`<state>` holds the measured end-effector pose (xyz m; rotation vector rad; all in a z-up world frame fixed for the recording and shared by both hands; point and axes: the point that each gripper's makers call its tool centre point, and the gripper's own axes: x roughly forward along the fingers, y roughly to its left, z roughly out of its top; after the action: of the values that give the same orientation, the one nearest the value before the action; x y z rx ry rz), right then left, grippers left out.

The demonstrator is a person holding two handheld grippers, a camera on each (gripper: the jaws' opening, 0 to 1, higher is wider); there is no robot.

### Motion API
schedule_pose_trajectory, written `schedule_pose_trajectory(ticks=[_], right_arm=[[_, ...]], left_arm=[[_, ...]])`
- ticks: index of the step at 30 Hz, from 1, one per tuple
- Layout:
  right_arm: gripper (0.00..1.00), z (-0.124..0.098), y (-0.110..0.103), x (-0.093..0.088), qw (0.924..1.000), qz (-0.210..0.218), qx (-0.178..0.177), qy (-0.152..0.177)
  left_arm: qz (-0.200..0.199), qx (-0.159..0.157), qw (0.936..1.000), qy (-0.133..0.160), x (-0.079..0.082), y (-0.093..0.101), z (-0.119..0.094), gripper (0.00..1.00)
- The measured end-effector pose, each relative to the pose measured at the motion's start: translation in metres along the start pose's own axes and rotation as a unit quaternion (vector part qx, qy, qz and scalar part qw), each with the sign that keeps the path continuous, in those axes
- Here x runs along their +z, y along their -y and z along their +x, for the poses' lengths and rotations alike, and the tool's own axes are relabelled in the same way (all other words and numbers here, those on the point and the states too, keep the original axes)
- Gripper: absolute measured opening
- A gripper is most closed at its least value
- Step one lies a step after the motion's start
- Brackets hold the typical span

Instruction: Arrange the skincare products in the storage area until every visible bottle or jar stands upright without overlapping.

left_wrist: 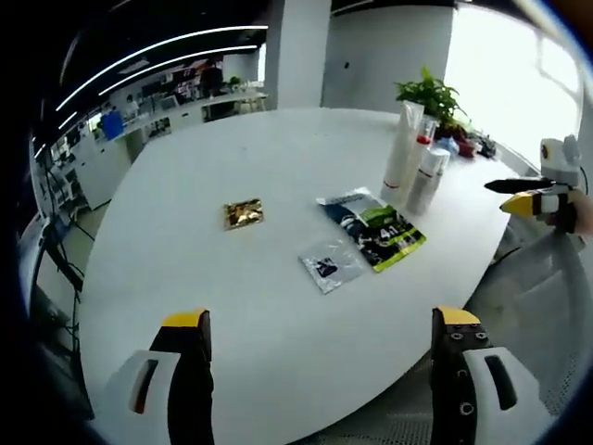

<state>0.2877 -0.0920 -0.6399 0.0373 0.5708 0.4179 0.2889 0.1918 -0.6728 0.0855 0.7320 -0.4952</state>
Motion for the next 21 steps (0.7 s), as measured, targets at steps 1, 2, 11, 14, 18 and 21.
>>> schedule_pose_trajectory(ticks=[1, 2, 11, 14, 18, 21], right_arm=[[0.87, 0.0, 0.0, 0.0, 1.0, 0.001, 0.0, 0.0], [0.87, 0.0, 0.0, 0.0, 1.0, 0.001, -0.001, 0.0], [0.86, 0.0, 0.001, 0.0, 1.0, 0.003, -0.003, 0.0], [0.86, 0.0, 0.002, 0.001, 1.0, 0.005, -0.006, 0.001], [0.86, 0.0, 0.004, 0.002, 0.9999, 0.007, -0.009, 0.004], [0.86, 0.0, 0.005, 0.002, 0.9999, 0.009, -0.011, 0.003]], left_arm=[[0.003, -0.001, 1.0, -0.002, 0.0, 0.0, 0.001, 0.97], [0.004, -0.002, 1.0, -0.002, 0.001, -0.001, 0.001, 0.97], [0.036, -0.007, 0.9992, -0.016, 0.011, -0.009, 0.003, 0.95], [0.051, -0.01, 0.9984, -0.023, 0.016, -0.013, 0.004, 0.96], [0.071, -0.013, 0.997, -0.029, 0.024, -0.022, 0.009, 0.96], [0.103, -0.02, 0.9934, -0.047, 0.029, -0.032, 0.016, 0.96]])
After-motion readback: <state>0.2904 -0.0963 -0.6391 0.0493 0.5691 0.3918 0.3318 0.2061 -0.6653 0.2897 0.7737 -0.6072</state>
